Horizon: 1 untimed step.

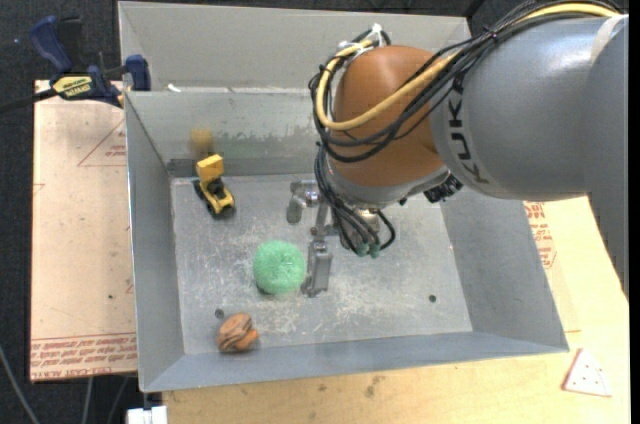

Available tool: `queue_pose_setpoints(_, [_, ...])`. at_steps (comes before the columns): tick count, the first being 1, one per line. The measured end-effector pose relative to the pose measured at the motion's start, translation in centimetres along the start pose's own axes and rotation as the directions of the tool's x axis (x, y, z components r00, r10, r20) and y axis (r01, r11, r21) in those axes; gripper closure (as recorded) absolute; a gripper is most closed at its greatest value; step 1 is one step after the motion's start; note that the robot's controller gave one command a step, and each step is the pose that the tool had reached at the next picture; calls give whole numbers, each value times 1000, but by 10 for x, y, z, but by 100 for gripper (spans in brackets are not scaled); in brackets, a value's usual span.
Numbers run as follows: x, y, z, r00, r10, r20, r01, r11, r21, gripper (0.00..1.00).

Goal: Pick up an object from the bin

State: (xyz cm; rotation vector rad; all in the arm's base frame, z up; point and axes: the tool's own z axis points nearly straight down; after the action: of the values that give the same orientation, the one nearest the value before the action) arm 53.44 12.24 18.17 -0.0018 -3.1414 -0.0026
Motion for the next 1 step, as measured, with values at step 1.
queue_pose_setpoints(1, [0, 0, 0, 1000, 0, 0, 0, 1000, 0, 0])
